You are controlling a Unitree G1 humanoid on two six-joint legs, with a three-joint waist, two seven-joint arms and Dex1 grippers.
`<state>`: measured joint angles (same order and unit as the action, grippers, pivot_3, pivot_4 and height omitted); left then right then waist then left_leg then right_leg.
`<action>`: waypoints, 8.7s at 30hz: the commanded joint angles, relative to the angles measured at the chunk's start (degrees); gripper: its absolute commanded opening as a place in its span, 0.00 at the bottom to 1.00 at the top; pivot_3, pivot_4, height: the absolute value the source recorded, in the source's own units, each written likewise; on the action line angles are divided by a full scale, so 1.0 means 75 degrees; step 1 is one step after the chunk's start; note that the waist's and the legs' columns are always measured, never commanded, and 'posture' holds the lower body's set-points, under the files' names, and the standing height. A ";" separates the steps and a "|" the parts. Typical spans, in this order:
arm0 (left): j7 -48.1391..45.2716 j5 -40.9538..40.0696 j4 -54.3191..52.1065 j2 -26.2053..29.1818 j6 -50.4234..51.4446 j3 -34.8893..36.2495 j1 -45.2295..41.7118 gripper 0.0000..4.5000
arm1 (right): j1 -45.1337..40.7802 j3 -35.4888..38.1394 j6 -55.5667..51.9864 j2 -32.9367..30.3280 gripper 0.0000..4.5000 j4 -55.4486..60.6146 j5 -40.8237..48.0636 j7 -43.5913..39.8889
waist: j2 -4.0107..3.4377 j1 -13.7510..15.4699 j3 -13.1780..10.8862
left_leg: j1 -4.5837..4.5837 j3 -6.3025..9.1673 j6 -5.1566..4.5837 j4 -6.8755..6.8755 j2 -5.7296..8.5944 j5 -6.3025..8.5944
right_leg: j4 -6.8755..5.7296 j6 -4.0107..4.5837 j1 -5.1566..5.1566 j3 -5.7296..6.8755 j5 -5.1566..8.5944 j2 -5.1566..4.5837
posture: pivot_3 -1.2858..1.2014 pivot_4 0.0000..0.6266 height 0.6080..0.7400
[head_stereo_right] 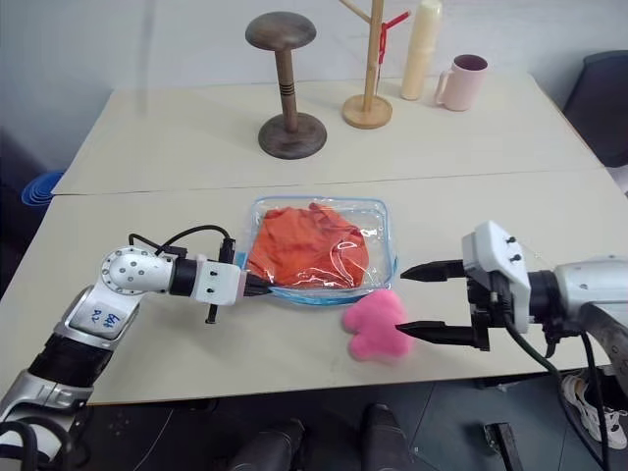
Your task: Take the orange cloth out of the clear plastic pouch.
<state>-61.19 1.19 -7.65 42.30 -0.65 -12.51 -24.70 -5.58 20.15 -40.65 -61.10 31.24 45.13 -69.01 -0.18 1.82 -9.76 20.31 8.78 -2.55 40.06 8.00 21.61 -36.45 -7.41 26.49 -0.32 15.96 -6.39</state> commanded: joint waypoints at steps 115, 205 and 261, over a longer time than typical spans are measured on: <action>-0.0676 -0.2234 -0.1239 -0.0238 0.3787 0.0269 -0.0188 0.00 | -0.1653 -0.3325 0.7911 0.0808 0.01 -0.3778 -0.5415 0.0408 | 0.0015 -0.0057 0.0001 | -0.0013 -0.0023 0.0001 0.0001 -0.0010 0.0002 | 0.0041 -0.0007 -0.0003 0.0008 -0.0008 0.0026 | 0.52 0.24 1.00; 0.1132 -0.2969 -0.2109 -0.1103 0.5227 0.0810 -0.0266 0.00 | 0.0520 -0.1887 0.1420 0.1374 0.36 0.1079 -0.0852 0.2530 | 0.0010 -0.0011 -0.0003 | -0.0016 -0.0029 0.0035 0.0004 -0.0078 0.0025 | 0.0063 0.0023 -0.0014 -0.0007 -0.0023 0.0098 | 0.52 0.24 1.00; 0.1962 -0.3608 -0.2134 -0.1519 0.5412 0.0692 -0.0520 0.00 | -0.1815 -0.4874 0.6508 0.3004 0.46 -0.2681 -0.8837 0.4599 | 0.0011 -0.0078 -0.0001 | -0.0026 -0.0072 0.0039 0.0001 -0.0079 0.0024 | 0.0051 0.0024 0.0005 0.0000 -0.0024 0.0114 | 0.52 0.24 1.00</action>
<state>-46.01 -24.82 -22.02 31.23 41.10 -7.82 -27.16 -18.00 -16.03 5.26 -39.01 11.34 -19.36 -36.27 -0.09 1.24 -9.76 20.12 8.24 -2.26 40.07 7.41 21.79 -36.07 -7.23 26.53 -0.32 15.79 -5.53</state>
